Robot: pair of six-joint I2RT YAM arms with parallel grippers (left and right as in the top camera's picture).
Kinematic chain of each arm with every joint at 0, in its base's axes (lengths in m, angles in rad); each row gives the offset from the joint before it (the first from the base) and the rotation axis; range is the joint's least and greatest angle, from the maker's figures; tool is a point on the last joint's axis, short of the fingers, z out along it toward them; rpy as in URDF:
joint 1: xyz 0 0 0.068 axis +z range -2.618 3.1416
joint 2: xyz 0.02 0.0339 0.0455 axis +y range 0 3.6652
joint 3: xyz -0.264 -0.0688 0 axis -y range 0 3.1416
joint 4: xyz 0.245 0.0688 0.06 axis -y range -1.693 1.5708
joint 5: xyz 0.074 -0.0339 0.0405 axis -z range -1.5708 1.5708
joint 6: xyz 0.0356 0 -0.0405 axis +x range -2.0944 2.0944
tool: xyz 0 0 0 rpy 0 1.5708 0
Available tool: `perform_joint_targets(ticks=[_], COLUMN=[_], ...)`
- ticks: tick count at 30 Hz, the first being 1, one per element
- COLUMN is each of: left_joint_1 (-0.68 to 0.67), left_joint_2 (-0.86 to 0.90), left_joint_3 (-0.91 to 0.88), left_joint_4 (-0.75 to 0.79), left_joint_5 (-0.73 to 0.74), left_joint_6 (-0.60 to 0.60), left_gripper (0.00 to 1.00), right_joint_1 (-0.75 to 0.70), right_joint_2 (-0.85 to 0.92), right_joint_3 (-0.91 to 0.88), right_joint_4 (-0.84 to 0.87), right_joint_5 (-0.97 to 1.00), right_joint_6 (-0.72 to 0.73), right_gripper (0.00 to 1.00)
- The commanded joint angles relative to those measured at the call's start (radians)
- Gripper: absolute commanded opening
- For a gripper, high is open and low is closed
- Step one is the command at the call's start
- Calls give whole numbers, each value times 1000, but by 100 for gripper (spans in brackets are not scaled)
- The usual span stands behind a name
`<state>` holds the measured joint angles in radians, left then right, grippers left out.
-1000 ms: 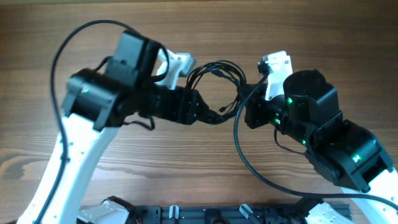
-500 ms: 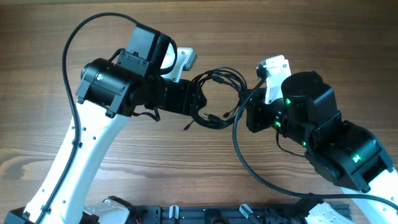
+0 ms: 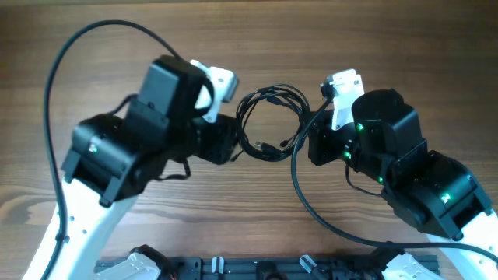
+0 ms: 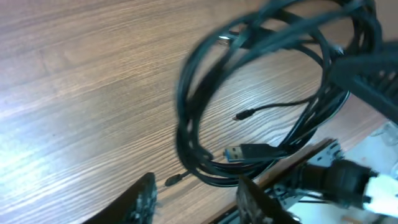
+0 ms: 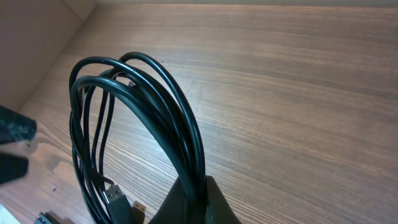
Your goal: Untangle cables
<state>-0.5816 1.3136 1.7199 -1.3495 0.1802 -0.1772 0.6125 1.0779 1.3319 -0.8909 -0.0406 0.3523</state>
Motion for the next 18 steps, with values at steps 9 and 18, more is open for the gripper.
perform_joint_targets(ticks=[9, 18], left_joint_1=[-189, -189], left_joint_2=[124, 129], left_joint_3=[12, 12], left_joint_4=[49, 45], left_joint_5=[-261, -306], left_joint_6=[-14, -40], left_gripper=[43, 41], right_joint_1=[3, 3], right_joint_2=[3, 3], right_joint_3=[8, 8], right_joint_4=[-34, -40], right_joint_5=[-11, -4], right_joint_6=[-13, -12], right_gripper=[4, 4])
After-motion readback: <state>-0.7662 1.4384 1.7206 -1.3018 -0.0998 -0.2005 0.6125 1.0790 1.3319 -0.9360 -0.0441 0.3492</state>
